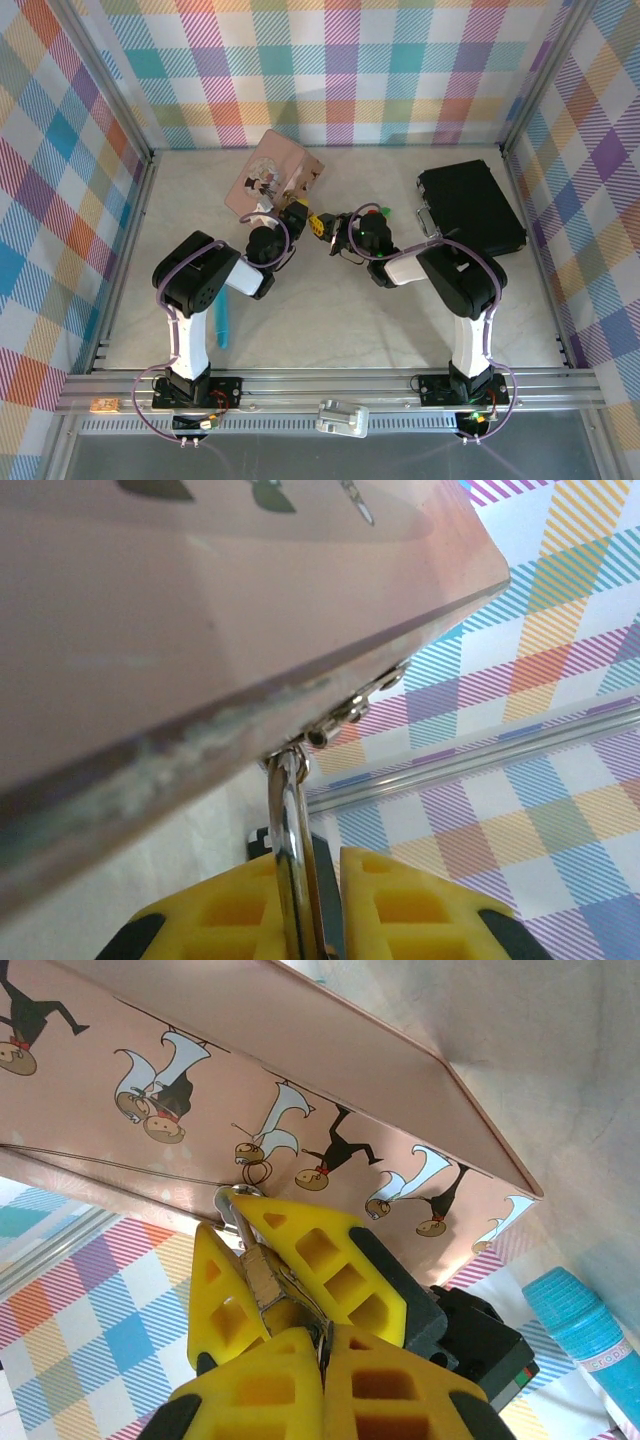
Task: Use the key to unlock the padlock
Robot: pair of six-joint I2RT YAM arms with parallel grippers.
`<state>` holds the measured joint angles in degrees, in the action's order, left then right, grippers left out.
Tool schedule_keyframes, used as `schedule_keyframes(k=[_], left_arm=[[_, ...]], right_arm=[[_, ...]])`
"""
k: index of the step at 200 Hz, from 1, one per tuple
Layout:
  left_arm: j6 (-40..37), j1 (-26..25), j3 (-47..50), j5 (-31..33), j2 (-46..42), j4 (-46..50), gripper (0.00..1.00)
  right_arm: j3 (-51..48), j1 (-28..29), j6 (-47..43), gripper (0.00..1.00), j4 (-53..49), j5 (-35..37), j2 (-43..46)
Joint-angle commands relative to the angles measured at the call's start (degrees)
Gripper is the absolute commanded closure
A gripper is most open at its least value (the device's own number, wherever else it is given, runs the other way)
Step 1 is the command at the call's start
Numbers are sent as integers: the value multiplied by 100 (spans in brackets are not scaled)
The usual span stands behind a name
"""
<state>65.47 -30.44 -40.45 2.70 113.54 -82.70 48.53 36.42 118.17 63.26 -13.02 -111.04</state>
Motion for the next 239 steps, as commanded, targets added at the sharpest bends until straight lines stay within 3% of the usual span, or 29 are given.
schedule_keyframes(k=[1, 63, 104, 130, 200, 239], left_arm=[[-367, -457, 159, -1145, 246, 506, 100], [617, -222, 179, -818, 46, 915, 100], [821, -217, 122, -713, -464, 1733, 100], [983, -285, 128, -555, -732, 2000, 100], [1016, -339, 35, -180, -947, 2563, 100], [901, -340, -40, -44, -972, 2737, 100]], right_arm=[[789, -42, 2235, 100, 1733, -178, 39], [780, -695, -416, 100, 806, -1758, -218], [1153, -771, -2340, 93, -987, -2489, 111], [1246, -779, -3397, 87, -2218, -2475, 394], [891, -779, -3152, 69, -1553, -2381, 276], [565, -785, -3094, 69, -1505, -2174, 545]])
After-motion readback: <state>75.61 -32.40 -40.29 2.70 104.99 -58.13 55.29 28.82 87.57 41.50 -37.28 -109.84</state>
